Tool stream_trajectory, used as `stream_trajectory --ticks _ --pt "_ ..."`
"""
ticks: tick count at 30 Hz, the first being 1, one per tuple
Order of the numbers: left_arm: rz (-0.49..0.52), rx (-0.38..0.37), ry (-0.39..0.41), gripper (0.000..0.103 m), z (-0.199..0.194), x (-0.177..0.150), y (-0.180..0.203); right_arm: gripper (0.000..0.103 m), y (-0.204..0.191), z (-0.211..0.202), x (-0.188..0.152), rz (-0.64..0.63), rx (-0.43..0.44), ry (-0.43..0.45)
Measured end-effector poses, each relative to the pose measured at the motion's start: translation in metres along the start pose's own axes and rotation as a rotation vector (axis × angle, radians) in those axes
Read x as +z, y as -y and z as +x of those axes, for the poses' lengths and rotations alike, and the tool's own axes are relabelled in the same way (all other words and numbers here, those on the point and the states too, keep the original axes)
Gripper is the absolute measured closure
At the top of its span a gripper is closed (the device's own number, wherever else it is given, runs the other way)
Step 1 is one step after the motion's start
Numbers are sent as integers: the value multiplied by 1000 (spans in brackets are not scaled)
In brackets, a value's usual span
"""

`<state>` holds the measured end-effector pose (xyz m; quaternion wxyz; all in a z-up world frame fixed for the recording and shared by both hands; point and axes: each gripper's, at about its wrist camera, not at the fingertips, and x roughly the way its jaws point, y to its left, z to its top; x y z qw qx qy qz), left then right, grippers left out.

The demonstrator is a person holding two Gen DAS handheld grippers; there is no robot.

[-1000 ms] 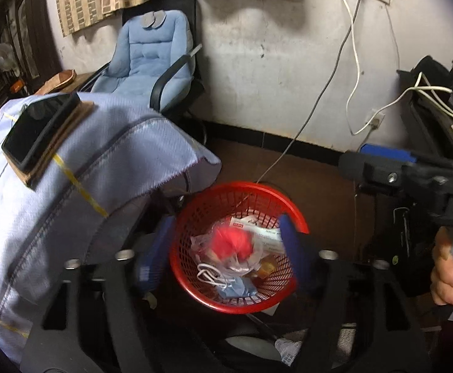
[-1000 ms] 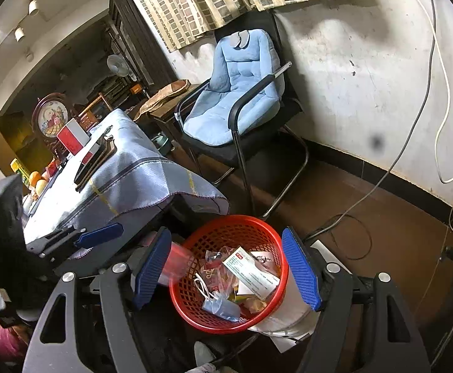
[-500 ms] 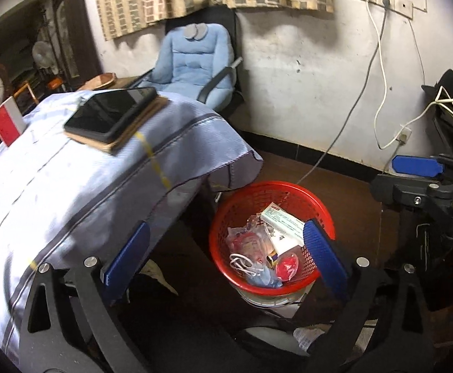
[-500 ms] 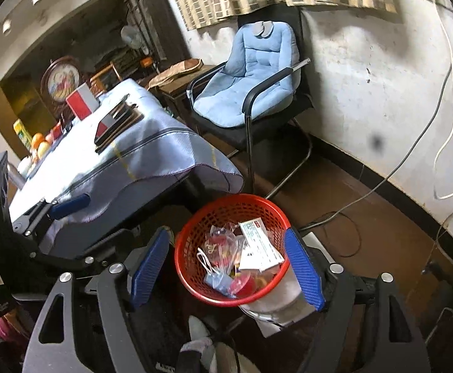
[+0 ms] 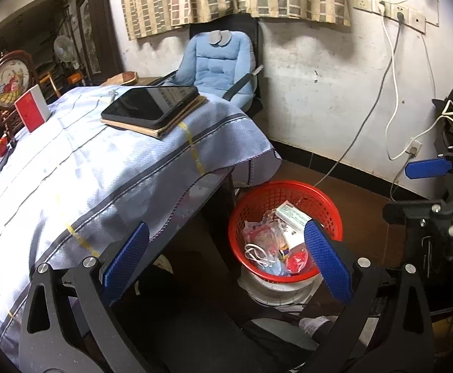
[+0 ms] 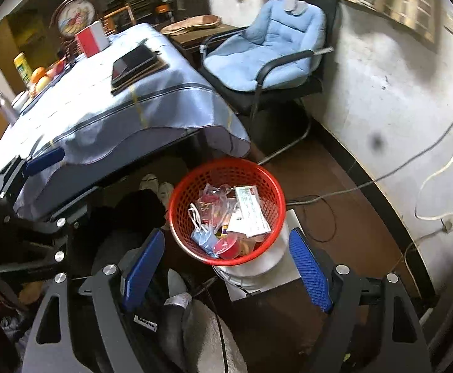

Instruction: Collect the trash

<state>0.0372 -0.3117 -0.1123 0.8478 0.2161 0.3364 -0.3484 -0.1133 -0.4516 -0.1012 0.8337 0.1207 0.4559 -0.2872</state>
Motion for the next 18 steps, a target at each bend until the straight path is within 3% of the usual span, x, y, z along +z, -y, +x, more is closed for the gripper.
stream_trajectory --ticks 10,18 --pt "8 43 -28 7 4 -4 7 22 6 6 -12 -38 26 46" --pt "-7 29 -43 7 8 -7 8 21 11 21 -15 -16 42 11"
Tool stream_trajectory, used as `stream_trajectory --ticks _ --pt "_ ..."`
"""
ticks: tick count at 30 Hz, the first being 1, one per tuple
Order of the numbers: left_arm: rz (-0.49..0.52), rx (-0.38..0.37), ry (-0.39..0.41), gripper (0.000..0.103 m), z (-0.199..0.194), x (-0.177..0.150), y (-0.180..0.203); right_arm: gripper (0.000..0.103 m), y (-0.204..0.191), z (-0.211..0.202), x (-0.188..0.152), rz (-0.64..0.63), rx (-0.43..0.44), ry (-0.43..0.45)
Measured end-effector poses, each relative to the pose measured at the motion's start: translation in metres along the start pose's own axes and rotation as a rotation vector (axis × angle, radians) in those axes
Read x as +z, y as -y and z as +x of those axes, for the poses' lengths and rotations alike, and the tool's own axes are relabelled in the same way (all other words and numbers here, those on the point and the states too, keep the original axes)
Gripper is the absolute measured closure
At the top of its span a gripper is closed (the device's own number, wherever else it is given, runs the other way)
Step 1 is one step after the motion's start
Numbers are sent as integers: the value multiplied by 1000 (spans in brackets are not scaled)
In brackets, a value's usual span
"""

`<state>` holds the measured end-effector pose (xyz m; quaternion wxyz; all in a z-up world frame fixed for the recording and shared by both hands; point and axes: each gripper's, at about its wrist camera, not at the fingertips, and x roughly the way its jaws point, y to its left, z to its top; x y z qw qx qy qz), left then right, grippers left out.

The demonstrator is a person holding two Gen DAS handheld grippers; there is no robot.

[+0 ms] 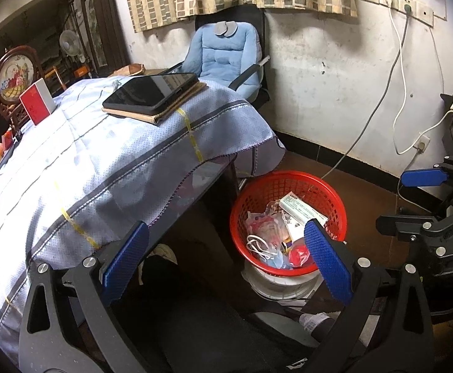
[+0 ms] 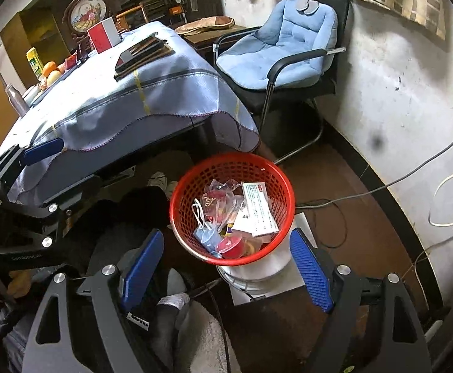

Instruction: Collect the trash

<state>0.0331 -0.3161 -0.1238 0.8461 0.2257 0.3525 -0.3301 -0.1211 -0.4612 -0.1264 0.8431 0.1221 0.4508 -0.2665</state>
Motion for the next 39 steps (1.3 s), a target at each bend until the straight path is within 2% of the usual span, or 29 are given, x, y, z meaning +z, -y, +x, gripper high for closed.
stream_trajectory --ticks 5,16,39 --pt "-4 -13 -10 7 2 -3 0 21 -8 -3 0 -32 -18 14" --pt "19 0 18 7 -4 -2 4 21 -6 -6 1 -24 -13 18" --pt "25 -1 15 7 -3 0 5 21 -6 -5 1 -21 -8 14"
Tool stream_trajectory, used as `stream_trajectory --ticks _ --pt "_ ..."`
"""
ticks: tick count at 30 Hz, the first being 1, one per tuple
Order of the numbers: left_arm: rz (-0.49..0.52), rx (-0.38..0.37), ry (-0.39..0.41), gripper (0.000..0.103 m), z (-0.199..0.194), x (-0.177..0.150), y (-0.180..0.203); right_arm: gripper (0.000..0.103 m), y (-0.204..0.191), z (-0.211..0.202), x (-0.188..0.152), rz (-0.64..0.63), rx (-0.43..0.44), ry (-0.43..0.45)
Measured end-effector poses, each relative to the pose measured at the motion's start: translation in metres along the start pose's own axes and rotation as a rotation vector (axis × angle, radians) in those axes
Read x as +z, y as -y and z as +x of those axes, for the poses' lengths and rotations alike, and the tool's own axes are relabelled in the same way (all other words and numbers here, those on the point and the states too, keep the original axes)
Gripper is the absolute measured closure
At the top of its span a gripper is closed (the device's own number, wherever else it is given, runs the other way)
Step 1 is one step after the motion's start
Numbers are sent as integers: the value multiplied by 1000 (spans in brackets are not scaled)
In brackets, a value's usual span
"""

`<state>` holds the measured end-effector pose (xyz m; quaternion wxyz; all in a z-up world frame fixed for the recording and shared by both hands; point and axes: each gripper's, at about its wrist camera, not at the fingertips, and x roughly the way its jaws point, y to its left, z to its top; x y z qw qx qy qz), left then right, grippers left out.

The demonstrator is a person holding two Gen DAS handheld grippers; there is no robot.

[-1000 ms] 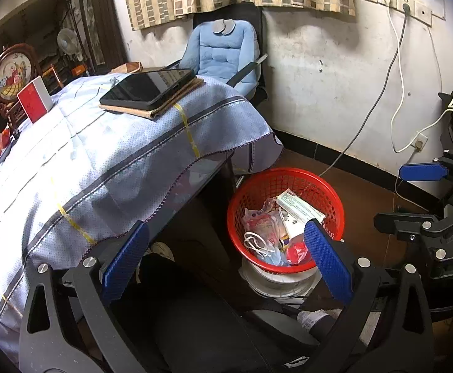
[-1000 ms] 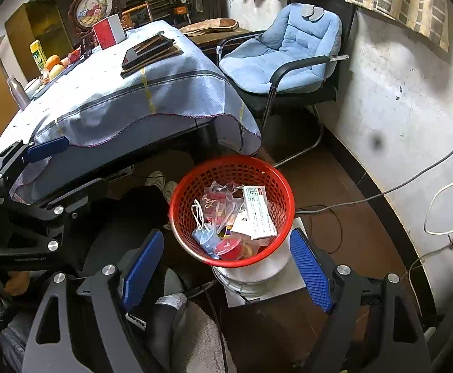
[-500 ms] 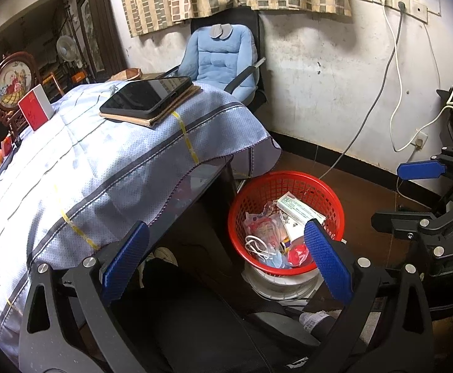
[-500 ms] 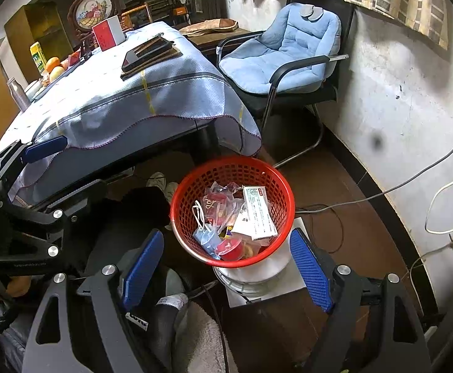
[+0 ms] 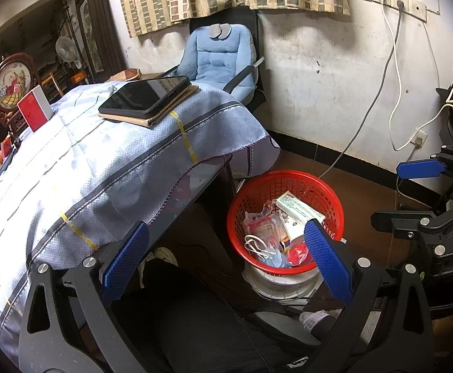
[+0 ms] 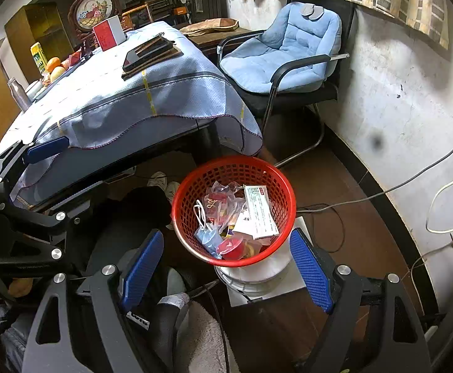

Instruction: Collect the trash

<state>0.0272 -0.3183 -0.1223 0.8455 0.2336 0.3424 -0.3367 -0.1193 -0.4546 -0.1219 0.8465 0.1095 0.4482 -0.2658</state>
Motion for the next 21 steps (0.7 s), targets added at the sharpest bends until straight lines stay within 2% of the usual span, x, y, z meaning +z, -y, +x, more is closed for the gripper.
stream_trajectory --ticks 21 --pt "10 0 -1 7 1 -1 2 21 1 0 0 1 2 -2"
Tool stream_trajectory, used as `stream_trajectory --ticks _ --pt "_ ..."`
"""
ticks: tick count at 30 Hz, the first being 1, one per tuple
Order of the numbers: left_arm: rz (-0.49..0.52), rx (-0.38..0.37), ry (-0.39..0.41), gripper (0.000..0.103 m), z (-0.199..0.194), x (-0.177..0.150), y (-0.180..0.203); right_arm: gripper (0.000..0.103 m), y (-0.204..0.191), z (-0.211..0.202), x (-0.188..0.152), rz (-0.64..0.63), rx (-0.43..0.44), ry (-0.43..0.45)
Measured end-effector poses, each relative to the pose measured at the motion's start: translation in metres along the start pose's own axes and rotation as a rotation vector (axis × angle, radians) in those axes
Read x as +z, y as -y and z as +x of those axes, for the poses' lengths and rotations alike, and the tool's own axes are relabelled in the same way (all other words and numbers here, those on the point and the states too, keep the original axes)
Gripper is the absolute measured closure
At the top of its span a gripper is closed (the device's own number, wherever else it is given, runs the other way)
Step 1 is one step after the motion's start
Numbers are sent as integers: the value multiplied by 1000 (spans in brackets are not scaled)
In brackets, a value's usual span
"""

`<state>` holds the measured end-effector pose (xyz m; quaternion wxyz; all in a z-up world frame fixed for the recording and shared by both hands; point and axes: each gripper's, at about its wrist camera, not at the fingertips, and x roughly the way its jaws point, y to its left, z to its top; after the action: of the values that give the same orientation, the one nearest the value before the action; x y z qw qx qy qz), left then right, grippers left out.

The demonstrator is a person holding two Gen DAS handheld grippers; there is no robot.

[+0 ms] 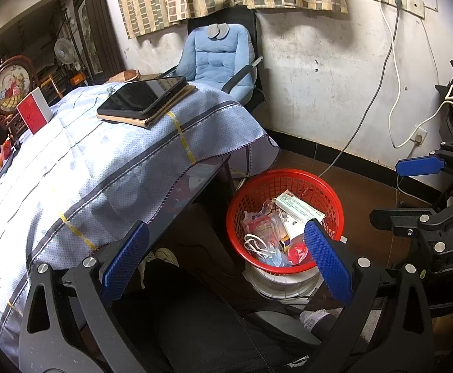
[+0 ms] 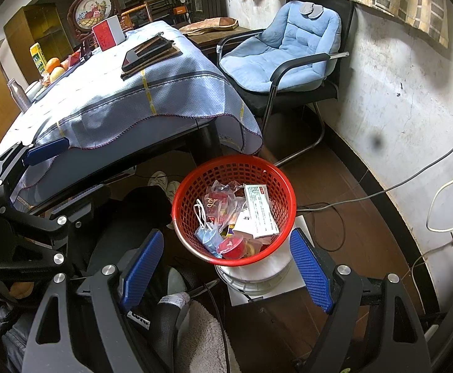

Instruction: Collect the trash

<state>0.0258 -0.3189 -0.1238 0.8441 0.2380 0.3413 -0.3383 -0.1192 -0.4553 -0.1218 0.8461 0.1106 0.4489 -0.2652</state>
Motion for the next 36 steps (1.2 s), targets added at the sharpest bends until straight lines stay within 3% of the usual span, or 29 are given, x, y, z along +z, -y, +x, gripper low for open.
stream_trajectory --ticks 36 --pt "56 -26 5 7 0 -7 3 21 2 4 -3 1 0 -6"
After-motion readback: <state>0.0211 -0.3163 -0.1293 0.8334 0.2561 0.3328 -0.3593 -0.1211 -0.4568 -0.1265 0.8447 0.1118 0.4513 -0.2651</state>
